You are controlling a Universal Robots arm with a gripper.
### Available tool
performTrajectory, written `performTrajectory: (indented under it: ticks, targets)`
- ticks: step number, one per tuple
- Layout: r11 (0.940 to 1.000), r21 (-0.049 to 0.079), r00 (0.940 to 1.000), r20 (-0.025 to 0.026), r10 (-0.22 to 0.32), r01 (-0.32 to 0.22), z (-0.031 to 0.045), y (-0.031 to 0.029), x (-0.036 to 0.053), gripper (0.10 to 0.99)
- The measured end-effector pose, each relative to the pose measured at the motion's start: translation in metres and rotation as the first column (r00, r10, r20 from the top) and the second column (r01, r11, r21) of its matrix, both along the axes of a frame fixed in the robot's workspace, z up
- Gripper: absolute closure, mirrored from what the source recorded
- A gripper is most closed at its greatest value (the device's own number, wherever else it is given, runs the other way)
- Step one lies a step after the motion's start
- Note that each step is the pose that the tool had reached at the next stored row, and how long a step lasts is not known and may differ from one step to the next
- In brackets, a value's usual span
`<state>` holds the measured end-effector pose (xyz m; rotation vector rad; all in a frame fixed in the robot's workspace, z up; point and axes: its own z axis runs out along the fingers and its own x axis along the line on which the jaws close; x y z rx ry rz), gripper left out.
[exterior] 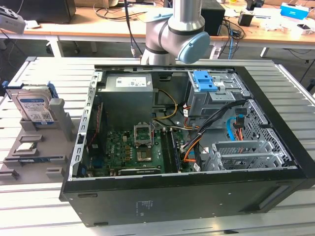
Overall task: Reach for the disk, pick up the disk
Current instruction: 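Pick up the disk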
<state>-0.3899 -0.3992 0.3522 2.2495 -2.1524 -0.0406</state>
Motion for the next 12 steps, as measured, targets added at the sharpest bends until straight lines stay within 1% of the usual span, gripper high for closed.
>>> performTrajectory:
  ticks: [3, 4, 8, 10, 12]
  targets:
    - [0.9996, 0.0, 0.9996, 0.0001, 0.028, -0.028, 0.0, 0.0, 0.0, 0.98]
    - [0.9987, 0.0, 0.9987, 0.0, 0.052, -0.052, 0.0, 0.0, 0.0, 0.98]
    - [0.9981, 0.0, 0.9981, 0.0, 0.062, -0.062, 0.0, 0.0, 0.0, 0.98]
    - [0.9991, 0.0, 0.9991, 0.0, 0.042, -0.042, 0.0, 0.0001, 0.0, 0.98]
    - [1.0, -0.001, 1.0, 0.0, 0.001, -0.001, -0.0001, 0.0001, 0.0, 0.98]
